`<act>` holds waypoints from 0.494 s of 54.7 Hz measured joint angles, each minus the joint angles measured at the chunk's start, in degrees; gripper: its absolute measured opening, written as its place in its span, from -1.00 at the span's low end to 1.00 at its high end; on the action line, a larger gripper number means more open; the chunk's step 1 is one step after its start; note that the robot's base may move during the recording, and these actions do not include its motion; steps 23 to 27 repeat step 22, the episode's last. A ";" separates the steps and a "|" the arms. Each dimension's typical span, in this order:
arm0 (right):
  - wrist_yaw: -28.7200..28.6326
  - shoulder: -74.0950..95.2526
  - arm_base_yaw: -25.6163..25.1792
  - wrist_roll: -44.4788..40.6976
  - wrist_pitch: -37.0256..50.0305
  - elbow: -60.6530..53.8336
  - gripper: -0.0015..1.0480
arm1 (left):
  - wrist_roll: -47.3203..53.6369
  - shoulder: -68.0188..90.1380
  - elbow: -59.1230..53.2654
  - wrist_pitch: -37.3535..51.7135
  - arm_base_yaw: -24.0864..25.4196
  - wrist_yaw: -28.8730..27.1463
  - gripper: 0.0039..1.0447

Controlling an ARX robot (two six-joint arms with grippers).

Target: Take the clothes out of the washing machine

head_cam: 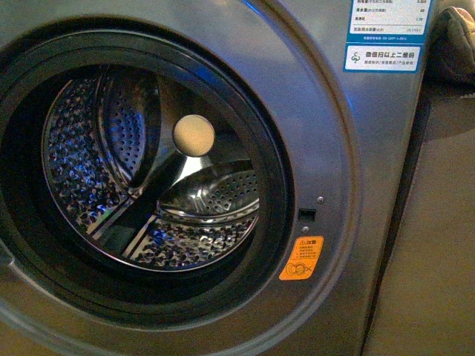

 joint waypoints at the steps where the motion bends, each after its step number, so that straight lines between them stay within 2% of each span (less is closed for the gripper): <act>1: 0.00 0.00 0.00 0.00 0.00 0.00 0.47 | 0.00 0.00 0.00 0.00 0.00 0.00 0.44; 9: 0.00 0.00 0.00 0.07 0.00 0.00 0.89 | 0.02 0.00 0.00 0.00 0.00 0.00 0.91; 27: 0.00 0.00 0.00 0.02 0.00 0.00 0.86 | 0.00 0.00 0.00 0.00 0.00 0.00 0.88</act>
